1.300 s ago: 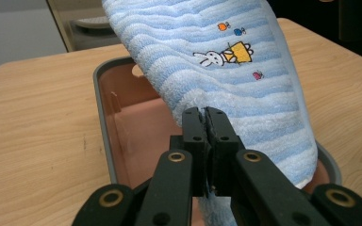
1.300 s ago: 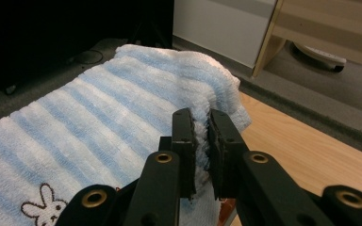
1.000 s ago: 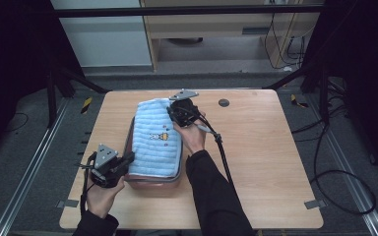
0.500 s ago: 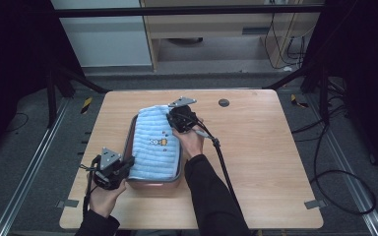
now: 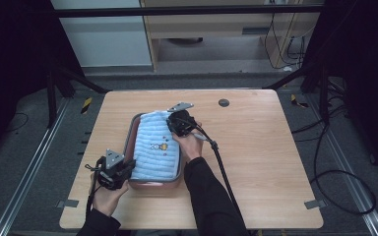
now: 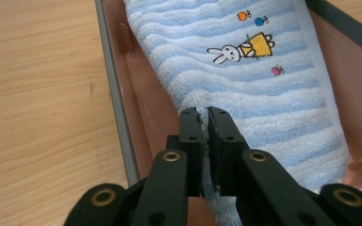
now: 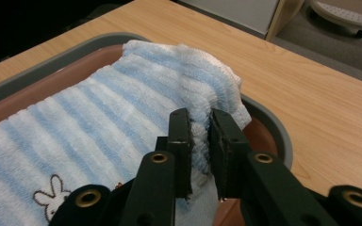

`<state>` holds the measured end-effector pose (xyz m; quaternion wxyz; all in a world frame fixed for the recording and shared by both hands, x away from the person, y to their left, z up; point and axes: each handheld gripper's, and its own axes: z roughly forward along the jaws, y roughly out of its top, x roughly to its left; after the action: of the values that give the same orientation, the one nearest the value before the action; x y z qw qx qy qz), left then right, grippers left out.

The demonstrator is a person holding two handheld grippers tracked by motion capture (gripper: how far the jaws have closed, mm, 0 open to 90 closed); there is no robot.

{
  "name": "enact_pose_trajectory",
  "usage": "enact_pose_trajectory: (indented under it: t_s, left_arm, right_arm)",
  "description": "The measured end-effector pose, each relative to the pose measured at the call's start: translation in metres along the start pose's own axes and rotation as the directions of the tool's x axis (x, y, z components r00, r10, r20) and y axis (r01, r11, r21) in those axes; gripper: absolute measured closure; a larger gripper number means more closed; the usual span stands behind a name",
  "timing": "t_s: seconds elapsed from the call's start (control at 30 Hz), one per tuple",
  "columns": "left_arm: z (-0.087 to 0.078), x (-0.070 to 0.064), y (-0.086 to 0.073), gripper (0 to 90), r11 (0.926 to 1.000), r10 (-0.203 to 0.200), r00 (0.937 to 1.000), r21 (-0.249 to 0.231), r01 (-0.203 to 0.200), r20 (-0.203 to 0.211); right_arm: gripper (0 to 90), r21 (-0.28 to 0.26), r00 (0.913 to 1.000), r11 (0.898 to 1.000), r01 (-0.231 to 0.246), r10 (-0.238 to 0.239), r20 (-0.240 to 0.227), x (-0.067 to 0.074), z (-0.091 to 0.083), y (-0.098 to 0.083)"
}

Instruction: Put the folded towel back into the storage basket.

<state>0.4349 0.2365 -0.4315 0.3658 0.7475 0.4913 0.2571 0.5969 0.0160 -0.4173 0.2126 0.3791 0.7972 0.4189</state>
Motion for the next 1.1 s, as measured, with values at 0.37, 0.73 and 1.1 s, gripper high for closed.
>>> enact_pose_trajectory:
  t_s: [0.37, 0.73, 1.1]
  left_arm:
    - [-0.007, 0.0, 0.003, 77.3, 0.9992, -0.002, 0.9998, -0.04, 0.002, -0.017]
    - [-0.018, 0.005, 0.008, 60.5, 0.9929, -0.007, 0.9999, -0.118, 0.009, 0.015]
    - [-0.017, 0.006, 0.009, 43.5, 0.9899, 0.011, 0.9989, -0.142, -0.004, 0.047]
  right_arm:
    - [65.7, -0.052, 0.999, 0.999, -0.016, 0.019, 0.04, -0.009, -0.014, -0.001]
    - [44.9, -0.14, 0.9962, 0.989, -0.055, 0.064, 0.059, -0.029, -0.051, -0.01]
    - [29.4, -0.175, 0.9906, 0.979, -0.108, 0.121, 0.064, -0.052, -0.099, -0.034]
